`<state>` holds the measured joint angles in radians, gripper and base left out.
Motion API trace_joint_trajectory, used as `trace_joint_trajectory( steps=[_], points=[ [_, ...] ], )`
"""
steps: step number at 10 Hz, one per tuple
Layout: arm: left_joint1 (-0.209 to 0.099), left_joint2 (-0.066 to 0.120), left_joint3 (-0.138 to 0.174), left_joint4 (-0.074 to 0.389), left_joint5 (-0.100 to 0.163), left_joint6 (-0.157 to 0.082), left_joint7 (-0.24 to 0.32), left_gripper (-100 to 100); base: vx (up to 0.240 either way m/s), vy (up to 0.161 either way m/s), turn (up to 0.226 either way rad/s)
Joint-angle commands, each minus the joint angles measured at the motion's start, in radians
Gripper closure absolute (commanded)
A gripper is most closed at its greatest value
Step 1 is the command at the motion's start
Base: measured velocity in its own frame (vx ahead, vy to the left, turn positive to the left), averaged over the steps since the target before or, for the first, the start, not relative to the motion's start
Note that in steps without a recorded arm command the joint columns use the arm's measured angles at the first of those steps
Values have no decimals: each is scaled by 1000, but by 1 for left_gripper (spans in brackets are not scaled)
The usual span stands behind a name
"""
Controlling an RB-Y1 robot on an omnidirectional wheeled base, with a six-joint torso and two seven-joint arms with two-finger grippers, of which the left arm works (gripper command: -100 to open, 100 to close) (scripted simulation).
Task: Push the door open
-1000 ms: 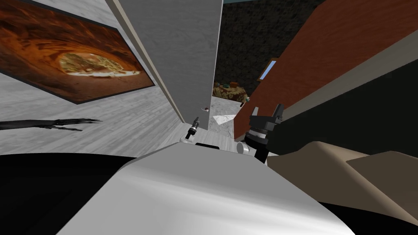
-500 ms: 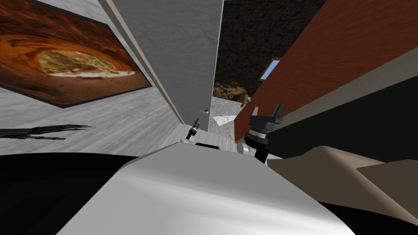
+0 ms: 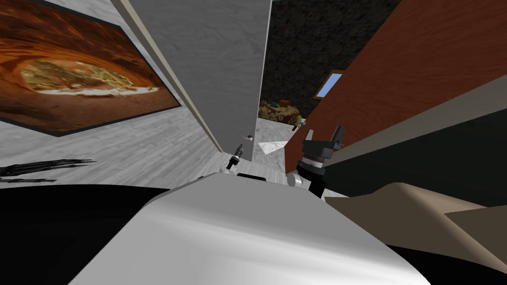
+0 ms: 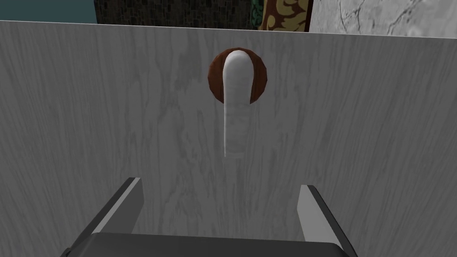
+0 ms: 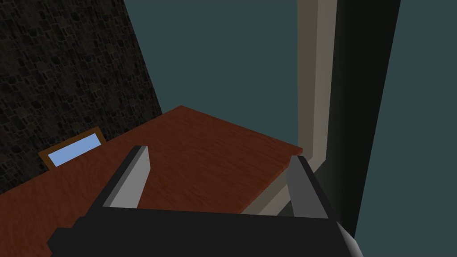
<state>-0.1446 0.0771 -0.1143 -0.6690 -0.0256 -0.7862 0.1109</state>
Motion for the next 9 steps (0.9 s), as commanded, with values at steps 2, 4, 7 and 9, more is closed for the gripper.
trace_joint_trajectory(
  steps=[2, 4, 7, 9],
  points=[
    [-1, 2, 3, 5, 1, -2, -2, -100, 84, -5, -15],
    [-1, 2, 7, 10, 3, -5, -6, -100, 196, -17, -26],
    [-2, -1, 14, 18, 6, -10, -12, -100, 200, -29, -31],
    [-2, -6, 18, 23, 8, -13, -15, -100, 197, -28, -23]
  ],
)
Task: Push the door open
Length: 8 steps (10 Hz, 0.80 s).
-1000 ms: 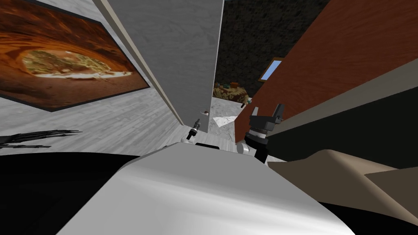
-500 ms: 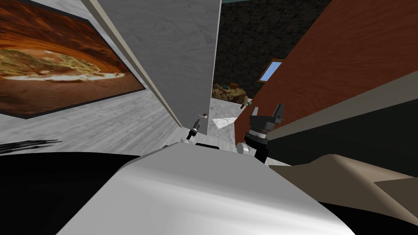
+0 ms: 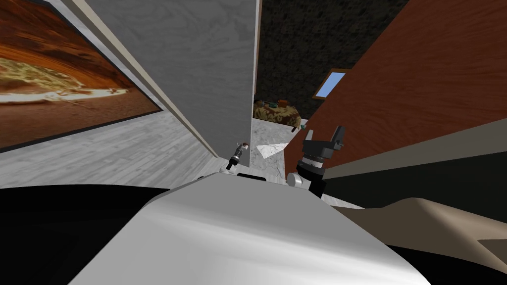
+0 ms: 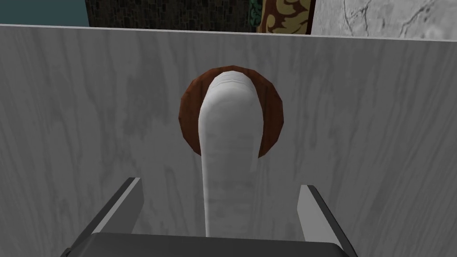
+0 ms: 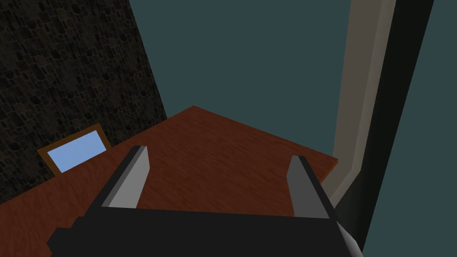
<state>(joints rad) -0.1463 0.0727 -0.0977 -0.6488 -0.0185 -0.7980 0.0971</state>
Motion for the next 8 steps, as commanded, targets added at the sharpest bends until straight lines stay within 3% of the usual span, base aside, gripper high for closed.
trace_joint_trajectory(
  steps=[1, 2, 3, 8],
  points=[
    [-1, -4, 3, 5, 1, -3, -3, -100, 185, 4, -23],
    [-1, -3, 2, 3, 1, -2, -2, -100, 83, 0, -3],
    [-1, -3, 2, 3, 1, -2, -2, 100, -11, 0, 5],
    [-1, -3, 2, 3, 1, -2, -2, 100, -8, 2, -5]
  ],
)
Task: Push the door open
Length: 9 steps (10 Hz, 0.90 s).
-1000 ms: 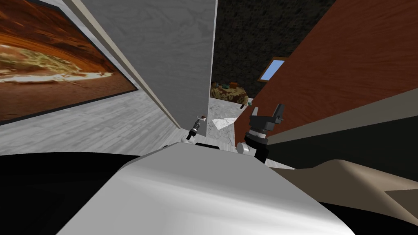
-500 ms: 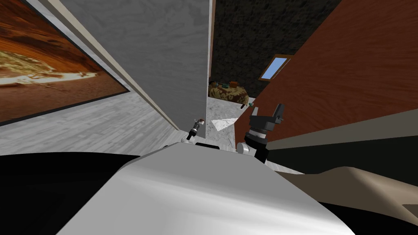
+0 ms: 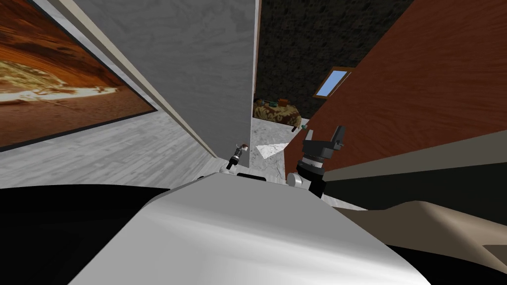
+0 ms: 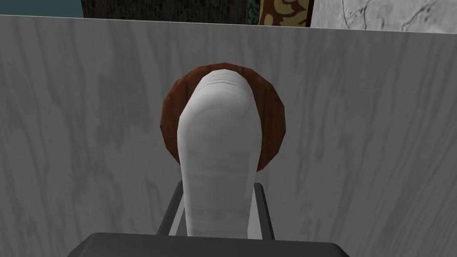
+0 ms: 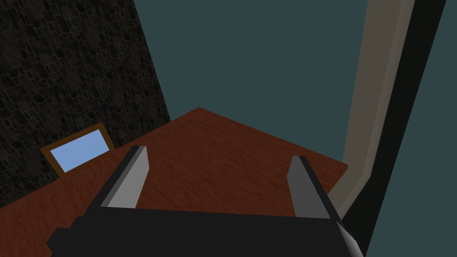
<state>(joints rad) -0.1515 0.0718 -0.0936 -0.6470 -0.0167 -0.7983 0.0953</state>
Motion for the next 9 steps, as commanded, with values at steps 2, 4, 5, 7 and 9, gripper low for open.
trace_joint_trajectory(
  steps=[2, 4, 5, 7, 9],
  points=[
    [0, 7, 17, 2, 9, 0, -6, 100, 117, -52, 37],
    [0, 12, 31, 5, 16, 0, -12, 100, 161, -71, 31],
    [0, 14, 40, 6, 20, 0, -15, 100, 173, -68, 40],
    [-1, 19, 58, 9, 30, 0, -22, 100, 152, -78, 29],
    [-1, 21, 68, 10, 35, 0, -26, 100, 154, -74, 62]
  ],
)
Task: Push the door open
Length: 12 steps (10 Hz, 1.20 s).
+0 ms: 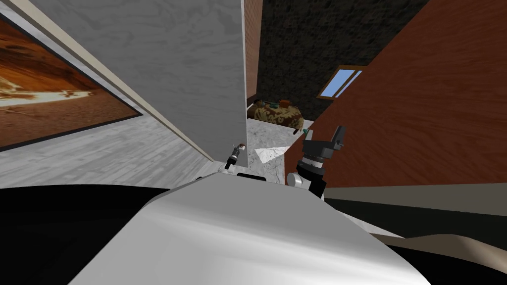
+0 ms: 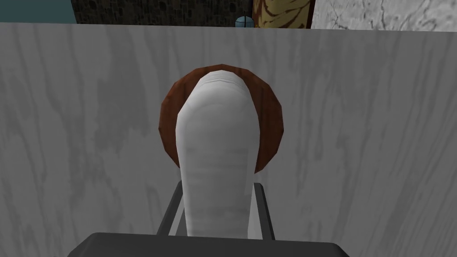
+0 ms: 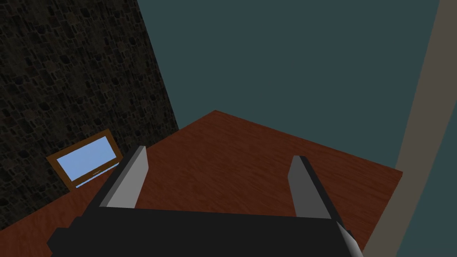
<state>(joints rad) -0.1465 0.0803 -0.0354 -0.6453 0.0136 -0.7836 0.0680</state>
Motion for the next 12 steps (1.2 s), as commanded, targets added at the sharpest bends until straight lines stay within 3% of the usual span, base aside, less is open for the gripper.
trace_joint_trajectory(
  steps=[1, 6, 7, 9, 12],
  points=[
    [-6, 16, 27, 11, 13, -15, -4, 100, 156, -60, 23],
    [-6, 19, 49, 14, 25, -15, -13, 100, 119, -56, 33],
    [-6, 22, 73, 18, 37, -14, -22, 100, 130, -61, 69],
    [-6, 23, 79, 18, 40, -14, -24, 100, 137, -81, 58],
    [-7, 25, 114, 24, 58, -14, -37, 100, 159, -92, 60]
  ],
)
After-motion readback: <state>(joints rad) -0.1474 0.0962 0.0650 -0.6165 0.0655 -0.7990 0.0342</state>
